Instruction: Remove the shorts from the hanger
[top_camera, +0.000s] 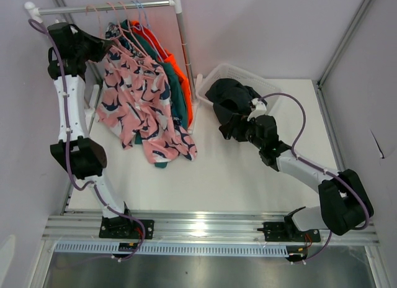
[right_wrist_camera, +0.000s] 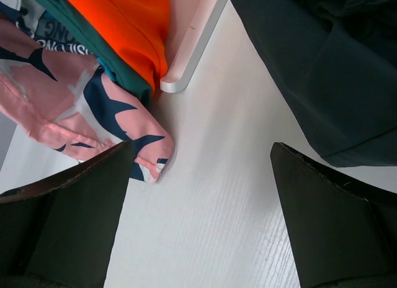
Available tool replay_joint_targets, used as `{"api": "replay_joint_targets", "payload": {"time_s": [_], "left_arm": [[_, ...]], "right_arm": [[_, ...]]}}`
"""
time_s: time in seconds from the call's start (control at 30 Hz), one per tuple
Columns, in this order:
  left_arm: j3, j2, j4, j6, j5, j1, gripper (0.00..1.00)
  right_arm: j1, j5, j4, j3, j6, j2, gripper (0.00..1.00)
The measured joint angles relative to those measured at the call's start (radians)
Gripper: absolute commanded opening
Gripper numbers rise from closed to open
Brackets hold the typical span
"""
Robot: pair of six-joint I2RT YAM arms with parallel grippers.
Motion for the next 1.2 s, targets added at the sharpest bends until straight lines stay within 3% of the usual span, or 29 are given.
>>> {"api": "replay_joint_targets", "payload": {"time_s": [0.3, 0.63, 1.1, 1.2], "left_arm": [[0.009, 0.0, -0.055, 0.039, 0.0, -0.019, 0.0], [0.163, 0.0, -0.061, 0.066, 0.0, -0.037, 0.0], [0.258, 0.151, -0.059, -0.042, -0.097, -0.038, 0.0], [0.255, 0.156, -0.06, -0.058, -0.124, -0.038, 0.08]], "right_arm": [[0.0, 0.004, -0.026, -0.011, -0.001, -0.04, 0.99], [0.001, 0.004, -0.028, -0.031, -0.001, -0.042, 1.0], [0.002, 0.004, -0.027, -0.031, -0.002, -0.041, 1.0], [0.002, 0.004, -0.02, -0.031, -0.002, -0.034, 0.99]]}}
